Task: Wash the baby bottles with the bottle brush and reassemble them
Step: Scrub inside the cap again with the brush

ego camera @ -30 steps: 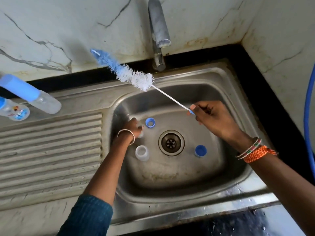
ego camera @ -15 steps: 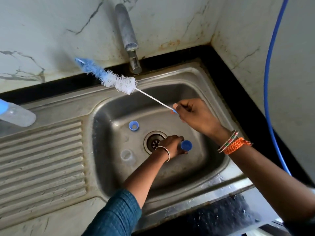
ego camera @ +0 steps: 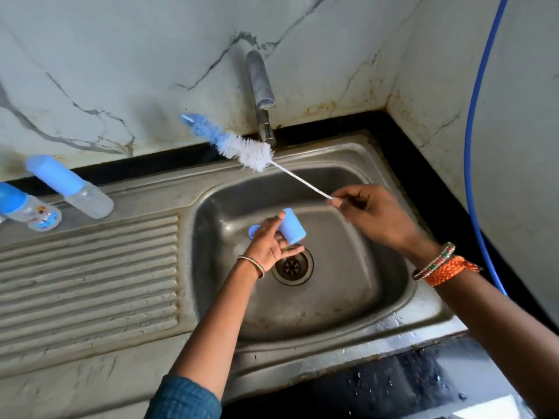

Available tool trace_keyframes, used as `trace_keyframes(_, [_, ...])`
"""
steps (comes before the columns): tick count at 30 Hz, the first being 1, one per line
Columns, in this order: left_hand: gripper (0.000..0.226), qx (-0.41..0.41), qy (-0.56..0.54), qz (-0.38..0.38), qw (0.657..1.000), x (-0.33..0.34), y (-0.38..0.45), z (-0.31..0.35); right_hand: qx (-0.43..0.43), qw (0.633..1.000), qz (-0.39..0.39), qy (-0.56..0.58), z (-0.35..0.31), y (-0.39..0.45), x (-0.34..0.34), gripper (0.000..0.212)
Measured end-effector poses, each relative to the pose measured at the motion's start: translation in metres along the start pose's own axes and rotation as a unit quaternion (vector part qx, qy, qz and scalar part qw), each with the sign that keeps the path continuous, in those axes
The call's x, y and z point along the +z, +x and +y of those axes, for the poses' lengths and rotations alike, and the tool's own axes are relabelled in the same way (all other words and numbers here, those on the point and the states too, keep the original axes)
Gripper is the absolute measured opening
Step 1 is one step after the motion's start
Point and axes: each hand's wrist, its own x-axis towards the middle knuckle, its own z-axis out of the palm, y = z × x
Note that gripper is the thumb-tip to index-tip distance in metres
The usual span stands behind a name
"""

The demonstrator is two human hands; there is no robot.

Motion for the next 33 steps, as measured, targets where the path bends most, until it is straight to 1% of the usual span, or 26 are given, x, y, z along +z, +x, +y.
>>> trace_keyframes(2, [0.084,0.028,-0.079,-0.001,0.996,-0.013,-0.012,0.018,-0.005,0.999,0.01,-0.032,-0.004,-0.004,-0.009,0.01])
trace_keyframes(3, [0.096,0.043,-0.105,0.001,0.994,-0.019,-0.019,0.025,-0.004,0.998,0.019,-0.063,-0.007,-0.007,-0.014,0.011])
trace_keyframes(4, [0.101,0.066,-0.127,0.009,0.99,-0.026,-0.024,0.032,0.0,0.994,0.034,-0.106,-0.011,-0.01,-0.019,0.013])
trace_keyframes(6, [0.106,0.118,-0.151,0.027,0.981,-0.037,-0.038,0.045,-0.008,0.978,0.095,-0.186,-0.017,-0.018,-0.028,0.014])
trace_keyframes(8, [0.102,0.163,-0.147,0.027,0.975,-0.048,-0.048,0.057,-0.043,0.962,0.148,-0.223,-0.019,-0.026,-0.036,0.016])
trace_keyframes(11, [0.091,0.207,-0.093,-0.001,0.974,-0.065,-0.067,0.074,-0.072,0.955,0.15,-0.245,-0.018,-0.033,-0.049,0.02])
trace_keyframes(14, [0.084,0.2,-0.024,-0.041,0.979,-0.081,-0.082,0.087,-0.063,0.96,0.136,-0.236,-0.022,-0.037,-0.06,0.02])
trace_keyframes(17, [0.084,0.195,0.004,-0.051,0.979,-0.092,-0.091,0.094,-0.07,0.959,0.134,-0.24,-0.026,-0.041,-0.066,0.021])
trace_keyframes(19, [0.083,0.199,-0.005,-0.049,0.979,-0.094,-0.095,0.095,-0.088,0.958,0.132,-0.239,-0.026,-0.042,-0.069,0.024])
trace_keyframes(20, [0.084,0.204,-0.015,-0.045,0.978,-0.095,-0.096,0.095,-0.095,0.962,0.132,-0.221,-0.025,-0.041,-0.07,0.024])
trace_keyframes(23, [0.094,0.219,-0.068,-0.013,0.973,-0.098,-0.096,0.094,-0.078,0.981,0.126,-0.125,-0.024,-0.041,-0.071,0.03])
trace_keyframes(24, [0.093,0.219,-0.087,-0.002,0.972,-0.1,-0.096,0.093,-0.074,0.983,0.127,-0.11,-0.021,-0.041,-0.071,0.033])
trace_keyframes(26, [0.082,0.215,-0.113,0.001,0.97,-0.102,-0.096,0.092,-0.084,0.981,0.121,-0.125,-0.019,-0.043,-0.07,0.034])
trace_keyframes(27, [0.079,0.215,-0.119,0.003,0.969,-0.102,-0.096,0.092,-0.097,0.977,0.117,-0.146,-0.019,-0.044,-0.069,0.032])
trace_keyframes(29, [0.09,0.215,-0.111,0.007,0.97,-0.098,-0.097,0.094,-0.131,0.97,0.119,-0.167,-0.02,-0.046,-0.065,0.029])
trace_keyframes(31, [0.096,0.215,-0.08,0.011,0.973,-0.093,-0.097,0.099,-0.171,0.957,0.147,-0.181,-0.026,-0.047,-0.059,0.025])
trace_keyframes(32, [0.092,0.21,-0.063,0.018,0.975,-0.089,-0.098,0.101,-0.202,0.943,0.169,-0.202,-0.029,-0.047,-0.055,0.022])
trace_keyframes(33, [0.079,0.205,-0.058,0.027,0.977,-0.083,-0.099,0.104,-0.235,0.925,0.19,-0.231,-0.032,-0.048,-0.052,0.022])
